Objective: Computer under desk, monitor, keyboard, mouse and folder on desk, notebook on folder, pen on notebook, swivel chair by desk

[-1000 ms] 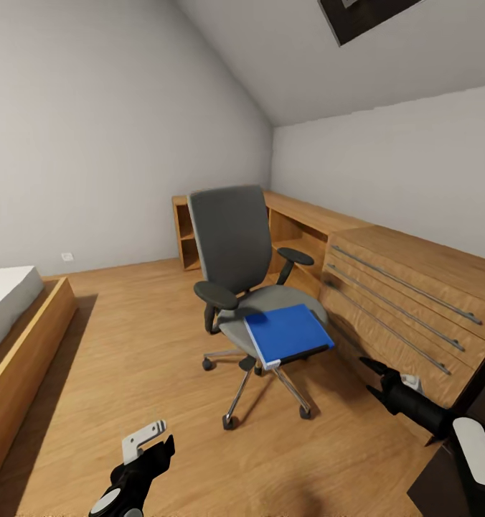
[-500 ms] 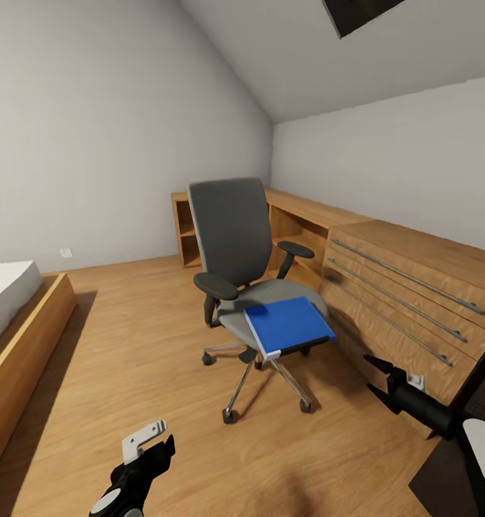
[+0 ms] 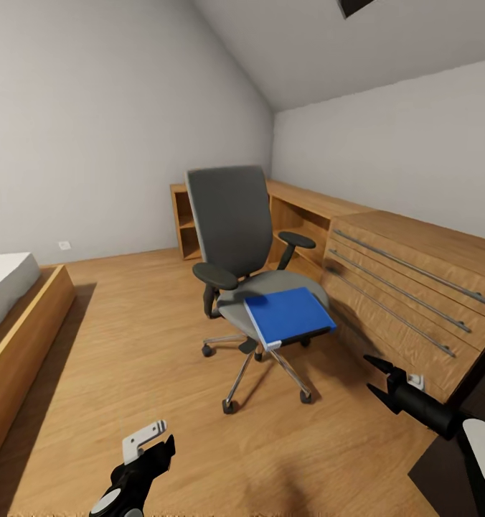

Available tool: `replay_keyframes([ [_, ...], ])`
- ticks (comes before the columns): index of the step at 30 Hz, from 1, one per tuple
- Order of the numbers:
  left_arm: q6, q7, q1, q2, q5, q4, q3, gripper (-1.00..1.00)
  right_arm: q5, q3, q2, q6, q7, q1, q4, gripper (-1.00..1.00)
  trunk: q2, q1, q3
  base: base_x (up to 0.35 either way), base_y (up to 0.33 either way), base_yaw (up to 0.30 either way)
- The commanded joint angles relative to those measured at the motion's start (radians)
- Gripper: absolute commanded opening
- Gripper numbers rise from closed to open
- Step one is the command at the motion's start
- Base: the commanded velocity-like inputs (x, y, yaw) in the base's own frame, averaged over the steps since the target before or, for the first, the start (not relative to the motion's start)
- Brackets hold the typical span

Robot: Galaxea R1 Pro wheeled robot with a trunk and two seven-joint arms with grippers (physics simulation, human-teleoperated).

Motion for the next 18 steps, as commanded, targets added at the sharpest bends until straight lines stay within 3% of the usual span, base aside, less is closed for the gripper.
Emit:
replay_keyframes([
  [1,0.002,0.007,0.0,0.001,0.006,-0.002,-0.002,1.0,0.009,-0.002,0.0,0.005,0.01,-0.001,0.0,1.0,-0.001,0.0,-0.005,0.0,0.0,0.0],
  [6,0.002,0.007,0.0,0.001,0.006,-0.002,-0.002,1.0,0.009,-0.002,0.0,0.005,0.011,-0.001,0.0,1.0,-0.002,0.003,-0.024,0.0,0.0,0.0],
  [18,0.003,0.007,0.0,0.002,0.004,0.002,-0.002,1.0,0.013,-0.001,0.002,0.002,0.01,-0.001,0.0,1.0,-0.002,0.003,-0.024,0.0,0.0,0.0],
])
